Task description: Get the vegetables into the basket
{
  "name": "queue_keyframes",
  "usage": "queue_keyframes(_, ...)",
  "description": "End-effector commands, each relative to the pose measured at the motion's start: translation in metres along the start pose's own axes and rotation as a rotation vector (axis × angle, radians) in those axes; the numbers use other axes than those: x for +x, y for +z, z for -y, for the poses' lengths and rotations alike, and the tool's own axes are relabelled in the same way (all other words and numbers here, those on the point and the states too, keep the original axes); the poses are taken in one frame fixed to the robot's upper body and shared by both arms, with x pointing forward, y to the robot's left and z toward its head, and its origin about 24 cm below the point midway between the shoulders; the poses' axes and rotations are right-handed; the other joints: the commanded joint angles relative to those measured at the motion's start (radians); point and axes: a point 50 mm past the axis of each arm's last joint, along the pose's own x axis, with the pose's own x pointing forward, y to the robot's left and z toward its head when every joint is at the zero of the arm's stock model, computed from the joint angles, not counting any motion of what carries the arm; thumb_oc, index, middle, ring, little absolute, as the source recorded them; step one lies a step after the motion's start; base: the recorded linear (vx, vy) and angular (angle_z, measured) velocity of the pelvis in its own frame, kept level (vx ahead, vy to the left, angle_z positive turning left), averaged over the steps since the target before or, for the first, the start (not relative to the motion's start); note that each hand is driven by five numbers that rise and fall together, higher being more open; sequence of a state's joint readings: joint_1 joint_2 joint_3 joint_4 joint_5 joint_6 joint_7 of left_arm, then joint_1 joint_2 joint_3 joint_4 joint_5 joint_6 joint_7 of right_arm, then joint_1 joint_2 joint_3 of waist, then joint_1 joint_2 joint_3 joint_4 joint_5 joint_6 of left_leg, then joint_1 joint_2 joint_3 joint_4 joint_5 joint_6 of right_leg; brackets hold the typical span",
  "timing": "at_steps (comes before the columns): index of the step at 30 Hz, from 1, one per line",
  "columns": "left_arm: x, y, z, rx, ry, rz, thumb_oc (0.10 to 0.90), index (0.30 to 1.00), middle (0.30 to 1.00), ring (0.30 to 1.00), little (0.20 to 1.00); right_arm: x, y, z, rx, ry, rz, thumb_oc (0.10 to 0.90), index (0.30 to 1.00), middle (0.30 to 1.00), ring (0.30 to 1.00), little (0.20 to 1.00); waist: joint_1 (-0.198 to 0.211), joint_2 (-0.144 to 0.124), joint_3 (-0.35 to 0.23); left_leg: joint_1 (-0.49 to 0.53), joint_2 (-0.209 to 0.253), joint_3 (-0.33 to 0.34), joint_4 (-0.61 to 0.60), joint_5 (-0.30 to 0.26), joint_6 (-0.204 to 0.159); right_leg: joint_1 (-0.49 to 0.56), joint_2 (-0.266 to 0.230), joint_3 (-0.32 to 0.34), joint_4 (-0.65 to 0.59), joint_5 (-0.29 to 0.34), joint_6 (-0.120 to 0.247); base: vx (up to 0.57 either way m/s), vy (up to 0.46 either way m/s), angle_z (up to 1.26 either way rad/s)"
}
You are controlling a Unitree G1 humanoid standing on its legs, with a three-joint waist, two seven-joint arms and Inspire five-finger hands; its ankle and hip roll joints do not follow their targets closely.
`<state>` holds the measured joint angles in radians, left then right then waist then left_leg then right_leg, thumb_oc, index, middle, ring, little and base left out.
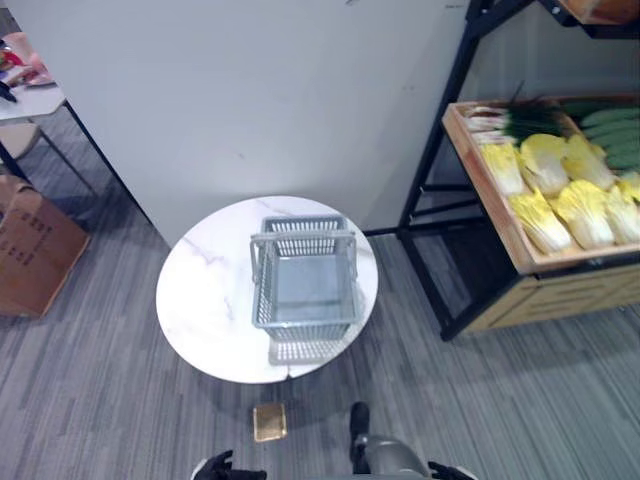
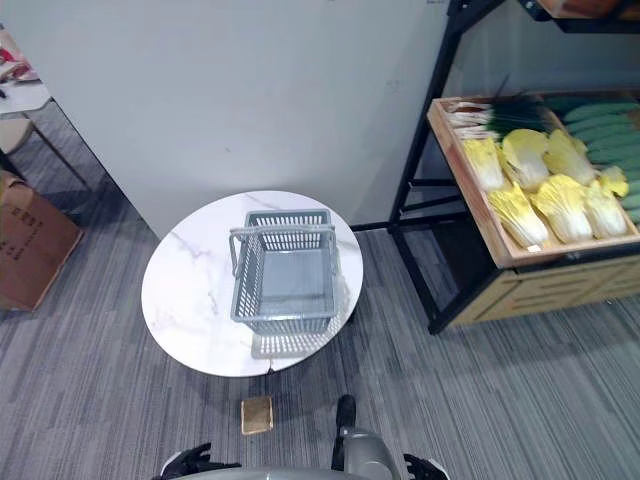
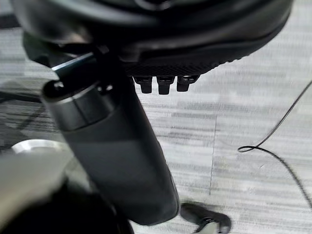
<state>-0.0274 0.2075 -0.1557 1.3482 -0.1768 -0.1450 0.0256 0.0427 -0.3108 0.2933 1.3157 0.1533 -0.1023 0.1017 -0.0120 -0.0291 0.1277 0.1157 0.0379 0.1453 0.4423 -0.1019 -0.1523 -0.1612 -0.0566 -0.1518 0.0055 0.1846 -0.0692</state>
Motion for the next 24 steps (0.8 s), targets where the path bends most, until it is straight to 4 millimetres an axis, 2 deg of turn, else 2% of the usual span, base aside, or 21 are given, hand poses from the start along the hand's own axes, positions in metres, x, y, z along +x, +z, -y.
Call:
queue_keyframes(1, 0.002, 0.013, 0.004, 0.038, -0.02, 0.048, 0.9, 1.0, 1.0, 1.0, 1.0, 0.001, 0.041, 0.02, 0.016, -0.058, 0.151, 0.9, 1.0, 1.0, 1.0, 1.0, -0.019, -0.012, 0.052, -0.141, -0.036, -0.025, 0.004, 0.184, -0.009, 0.089, -0.061, -0.006, 0.054, -0.064, 0.145, 0.14, -0.125, -0.29)
queue_keyframes(2, 0.002, 0.014, 0.004, 0.035, -0.019, 0.051, 0.9, 1.0, 1.0, 1.0, 1.0, 0.0, 0.041, 0.024, 0.017, -0.07, 0.154, 0.9, 1.0, 1.0, 1.0, 1.0, -0.017, -0.02, 0.058, -0.184, -0.011, -0.016, 0.033, 0.203, -0.007, 0.113, -0.068, -0.001, 0.052, -0.082, 0.131, 0.13, -0.052, -0.33)
queue_keyframes(3, 0.002, 0.013, 0.004, 0.038, -0.018, 0.05, 0.9, 1.0, 1.0, 1.0, 1.0, 0.0, 0.041, 0.023, 0.02, -0.07, 0.155, 0.9, 1.0, 1.0, 1.0, 1.0, -0.022, -0.021, 0.054, -0.191, 0.03, 0.017, -0.016, 0.206, 0.005, 0.122, -0.073, -0.002, 0.047, -0.086, 0.133, 0.13, -0.051, -0.22)
queue_keyframes(4, 0.002, 0.013, 0.004, 0.038, -0.019, 0.05, 0.9, 1.0, 1.0, 1.0, 1.0, 0.0, 0.041, 0.023, 0.02, -0.07, 0.155, 0.9, 1.0, 1.0, 1.0, 1.0, -0.019, -0.02, 0.057, -0.187, 0.032, 0.019, -0.015, 0.204, 0.005, 0.125, -0.071, 0.0, 0.046, -0.086, 0.133, 0.15, 0.038, 0.02)
queue_keyframes(5, 0.002, 0.012, 0.004, 0.052, -0.017, 0.047, 0.9, 1.0, 1.0, 1.0, 1.0, 0.0, 0.038, 0.024, 0.028, -0.075, 0.148, 0.9, 1.0, 1.0, 1.0, 1.0, -0.02, -0.016, 0.044, -0.161, 0.096, 0.056, -0.164, 0.195, 0.022, 0.137, -0.074, -0.002, 0.032, -0.095, 0.142, 0.16, 0.081, 0.17)
queue_keyframes(7, 0.001, 0.01, 0.003, 0.056, -0.008, 0.041, 0.9, 1.0, 1.0, 1.0, 1.0, 0.0, 0.035, 0.023, 0.024, -0.078, 0.138, 0.9, 1.0, 1.0, 1.0, 1.0, -0.017, 0.001, 0.024, -0.131, 0.116, 0.043, -0.345, 0.201, 0.018, 0.141, -0.067, 0.006, 0.013, -0.102, 0.16, 0.2, 0.125, 0.05)
queue_keyframes(8, 0.001, 0.01, 0.002, 0.053, -0.005, 0.041, 0.9, 1.0, 1.0, 1.0, 1.0, 0.0, 0.033, 0.023, 0.019, -0.075, 0.13, 0.9, 1.0, 1.0, 1.0, 1.0, -0.012, 0.01, 0.016, -0.121, 0.121, 0.017, -0.392, 0.211, 0.017, 0.142, -0.065, 0.013, 0.01, -0.107, 0.166, 0.16, 0.108, -0.17)
queue_keyframes(9, 0.001, 0.009, 0.002, 0.046, -0.003, 0.041, 0.9, 1.0, 1.0, 1.0, 1.0, 0.0, 0.033, 0.023, 0.012, -0.077, 0.128, 0.9, 1.0, 1.0, 1.0, 1.0, -0.013, 0.015, 0.009, -0.102, 0.116, 0.004, -0.407, 0.192, 0.022, 0.142, -0.065, 0.021, 0.008, -0.113, 0.168, 0.15, 0.1, -0.25)
queue_keyframes(11, 0.001, 0.009, 0.001, 0.057, -0.003, 0.038, 0.9, 1.0, 1.0, 1.0, 1.0, 0.0, 0.03, 0.022, 0.011, -0.081, 0.118, 0.9, 1.0, 1.0, 1.0, 1.0, -0.016, 0.021, 0.004, -0.083, 0.114, 0.011, -0.458, 0.2, 0.019, 0.15, -0.066, 0.028, -0.004, -0.109, 0.171, 0.1, 0.107, -0.41)
queue_keyframes(12, 0.001, 0.008, 0.002, 0.071, -0.01, 0.036, 0.9, 1.0, 1.0, 1.0, 1.0, 0.0, 0.027, 0.02, 0.021, -0.078, 0.11, 0.9, 1.0, 1.0, 1.0, 1.0, -0.027, 0.031, -0.009, -0.045, 0.104, 0.053, -0.524, 0.201, 0.021, 0.147, -0.07, 0.031, -0.003, -0.102, 0.179, 0.08, 0.148, -0.45)
queue_keyframes(19, 0.002, 0.012, -0.002, 0.1, -0.003, 0.049, 0.9, 1.0, 1.0, 1.0, 1.0, 0.001, 0.021, 0.013, 0.027, -0.064, 0.086, 0.9, 1.0, 1.0, 1.0, 1.0, -0.033, 0.025, -0.017, -0.022, 0.081, 0.075, -0.53, 0.174, 0.03, 0.146, -0.087, 0.06, -0.016, -0.075, 0.195, 0.05, 0.114, -0.15)
queue_keyframes(20, 0.002, 0.015, -0.003, 0.094, 0.001, 0.058, 0.9, 1.0, 1.0, 1.0, 1.0, 0.001, 0.019, 0.01, 0.018, -0.061, 0.079, 0.9, 1.0, 1.0, 1.0, 1.0, -0.029, 0.019, -0.021, -0.022, 0.067, 0.074, -0.53, 0.164, 0.036, 0.155, -0.101, 0.058, -0.037, -0.062, 0.208, 0.03, 0.125, -0.05)
queue_keyframes(24, 0.002, 0.013, -0.007, 0.082, 0.024, 0.049, 0.9, 1.0, 1.0, 1.0, 1.0, 0.001, 0.015, 0.012, 0.049, -0.084, 0.058, 0.9, 1.0, 1.0, 1.0, 1.0, -0.028, 0.008, -0.027, -0.021, 0.055, 0.083, -0.53, 0.149, 0.043, 0.156, -0.114, 0.066, -0.056, -0.043, 0.222, 0.02, 0.075, -0.02)
